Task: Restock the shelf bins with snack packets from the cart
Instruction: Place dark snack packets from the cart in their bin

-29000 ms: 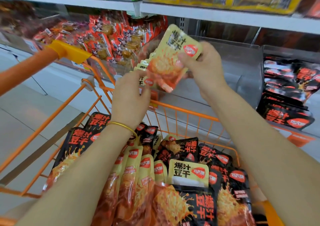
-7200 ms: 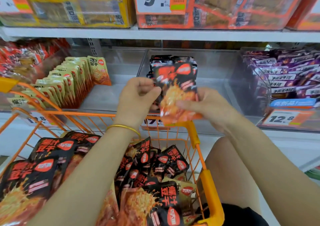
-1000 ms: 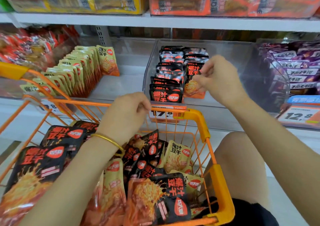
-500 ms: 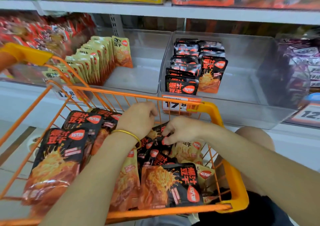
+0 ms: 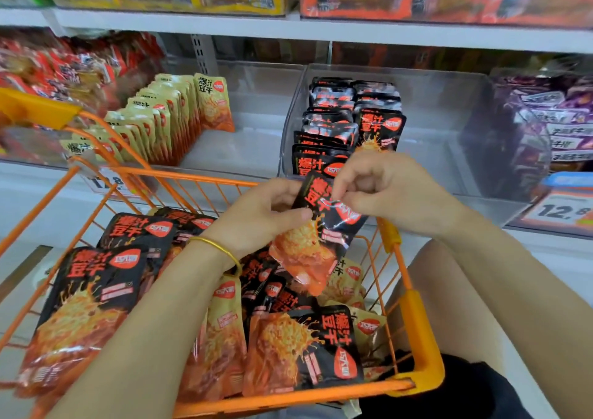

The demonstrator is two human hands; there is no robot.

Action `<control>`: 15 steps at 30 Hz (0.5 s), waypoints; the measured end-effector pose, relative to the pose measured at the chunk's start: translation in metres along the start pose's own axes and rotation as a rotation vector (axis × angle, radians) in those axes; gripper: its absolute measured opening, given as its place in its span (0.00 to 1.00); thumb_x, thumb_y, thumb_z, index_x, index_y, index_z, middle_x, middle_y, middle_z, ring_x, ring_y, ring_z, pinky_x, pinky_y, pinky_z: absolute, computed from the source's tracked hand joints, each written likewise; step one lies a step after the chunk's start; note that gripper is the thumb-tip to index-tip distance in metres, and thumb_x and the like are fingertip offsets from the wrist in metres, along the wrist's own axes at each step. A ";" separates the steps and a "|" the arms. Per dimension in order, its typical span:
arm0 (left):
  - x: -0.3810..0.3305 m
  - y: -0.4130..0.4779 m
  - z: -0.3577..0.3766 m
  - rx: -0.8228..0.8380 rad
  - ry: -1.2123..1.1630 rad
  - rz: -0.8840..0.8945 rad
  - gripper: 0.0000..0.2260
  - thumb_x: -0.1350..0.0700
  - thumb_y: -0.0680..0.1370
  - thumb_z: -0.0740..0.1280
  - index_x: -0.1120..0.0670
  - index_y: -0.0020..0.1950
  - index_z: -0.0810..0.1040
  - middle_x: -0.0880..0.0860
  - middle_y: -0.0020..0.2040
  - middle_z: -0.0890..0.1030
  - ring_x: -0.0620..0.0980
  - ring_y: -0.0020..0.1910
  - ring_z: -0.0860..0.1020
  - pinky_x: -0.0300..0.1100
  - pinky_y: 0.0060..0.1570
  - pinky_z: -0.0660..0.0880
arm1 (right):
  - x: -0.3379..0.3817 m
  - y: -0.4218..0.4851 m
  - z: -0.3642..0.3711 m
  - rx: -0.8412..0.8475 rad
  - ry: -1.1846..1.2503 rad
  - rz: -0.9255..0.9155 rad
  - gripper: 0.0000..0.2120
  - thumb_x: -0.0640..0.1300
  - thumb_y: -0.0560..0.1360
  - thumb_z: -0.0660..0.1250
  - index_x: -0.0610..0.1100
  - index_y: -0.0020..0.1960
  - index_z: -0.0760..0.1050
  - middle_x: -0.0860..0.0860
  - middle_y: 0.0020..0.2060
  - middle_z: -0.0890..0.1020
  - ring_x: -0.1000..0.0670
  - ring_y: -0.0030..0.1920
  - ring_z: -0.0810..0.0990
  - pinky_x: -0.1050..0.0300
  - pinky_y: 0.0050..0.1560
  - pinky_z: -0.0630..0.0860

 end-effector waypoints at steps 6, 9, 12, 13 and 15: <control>-0.028 0.013 0.003 -0.176 -0.248 0.056 0.06 0.64 0.74 0.67 0.54 0.40 0.75 0.49 0.32 0.79 0.39 0.24 0.71 0.29 0.23 0.66 | -0.016 -0.009 -0.014 -0.080 0.307 0.236 0.11 0.43 0.70 0.70 0.41 0.51 0.76 0.54 0.32 0.80 0.58 0.30 0.77 0.62 0.30 0.72; -0.047 0.033 0.010 -0.306 -0.188 0.150 0.07 0.63 0.76 0.67 0.52 0.42 0.75 0.51 0.37 0.78 0.39 0.28 0.73 0.30 0.29 0.69 | -0.020 -0.003 -0.030 -0.127 0.209 0.275 0.05 0.40 0.72 0.70 0.44 0.40 0.74 0.56 0.22 0.74 0.59 0.22 0.69 0.69 0.24 0.65; -0.052 0.046 0.015 -0.466 0.282 0.315 0.09 0.57 0.75 0.66 0.54 0.55 0.76 0.52 0.53 0.78 0.48 0.53 0.76 0.40 0.55 0.71 | -0.042 0.012 -0.078 -0.490 0.235 0.333 0.10 0.41 0.72 0.71 0.45 0.35 0.72 0.55 0.18 0.73 0.59 0.18 0.66 0.69 0.19 0.61; -0.048 0.049 0.018 -0.468 0.491 0.349 0.14 0.54 0.74 0.65 0.55 0.59 0.76 0.53 0.58 0.77 0.52 0.60 0.73 0.45 0.61 0.67 | -0.052 0.017 -0.092 -0.561 0.180 0.354 0.11 0.41 0.72 0.72 0.45 0.34 0.72 0.55 0.16 0.72 0.59 0.17 0.67 0.68 0.18 0.61; -0.033 0.051 0.025 -0.441 0.708 0.363 0.19 0.51 0.73 0.62 0.54 0.62 0.75 0.56 0.66 0.72 0.57 0.68 0.67 0.53 0.68 0.61 | -0.078 0.028 -0.105 -0.561 0.036 0.441 0.12 0.39 0.71 0.73 0.45 0.33 0.71 0.55 0.14 0.70 0.59 0.15 0.67 0.69 0.16 0.62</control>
Point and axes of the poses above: each hand's wrist, its own y-axis towards the middle knuckle, its own z-axis out of the palm, x = y × z, the point moved 4 cm from there along y, towards the middle knuckle
